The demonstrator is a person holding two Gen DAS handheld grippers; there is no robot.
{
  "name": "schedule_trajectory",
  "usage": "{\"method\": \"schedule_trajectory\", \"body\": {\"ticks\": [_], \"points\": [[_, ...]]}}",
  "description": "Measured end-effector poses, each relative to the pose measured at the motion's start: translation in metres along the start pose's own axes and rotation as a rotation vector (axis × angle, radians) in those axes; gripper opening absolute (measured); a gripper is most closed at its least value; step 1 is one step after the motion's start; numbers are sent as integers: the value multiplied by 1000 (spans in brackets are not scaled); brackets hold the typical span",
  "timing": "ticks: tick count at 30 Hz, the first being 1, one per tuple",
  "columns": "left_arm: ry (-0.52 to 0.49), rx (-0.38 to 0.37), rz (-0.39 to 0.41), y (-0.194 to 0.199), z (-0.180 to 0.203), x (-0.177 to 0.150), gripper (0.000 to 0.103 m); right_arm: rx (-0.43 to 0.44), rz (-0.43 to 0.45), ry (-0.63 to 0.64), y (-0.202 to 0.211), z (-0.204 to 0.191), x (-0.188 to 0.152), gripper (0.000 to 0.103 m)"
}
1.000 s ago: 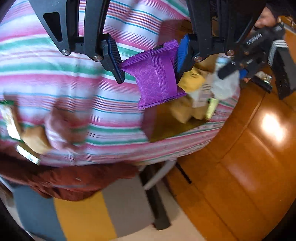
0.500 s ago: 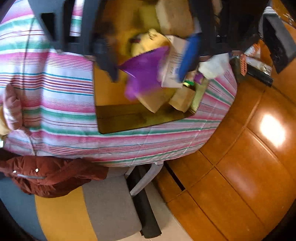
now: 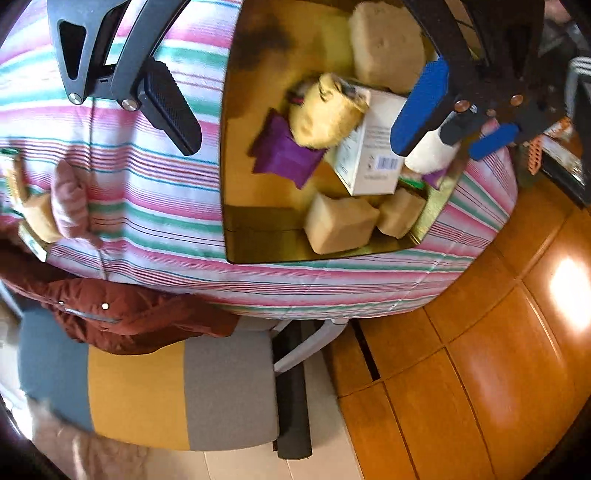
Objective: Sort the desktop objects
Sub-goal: 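Lower the sock and packet into the gold tray and open both tools, then move both open tools back toward the remaining items on the bed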
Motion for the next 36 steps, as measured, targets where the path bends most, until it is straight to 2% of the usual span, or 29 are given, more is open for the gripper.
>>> {"method": "schedule_trajectory", "body": {"ticks": [13,22,36], "points": [[-51,68,92,33,12,0,62,-81,13,-44,33,14,-40,103],[-88,37,83,41,29,-5,62,-145,33,-95,55,39,-59,103],[-185,-8,87,46,69,-4,62,-254,27,-209,85,106,-89,103]]}}
Point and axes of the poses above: each gripper's, at about its wrist camera, not at the fingertips, and y roughly against the way its jaws point, z to its right, x to its top, the point moved 1 cm from there along -y, roughly the way its jaws point, and after that the axes turned 4 degrees about y, right-handed, at the moved point
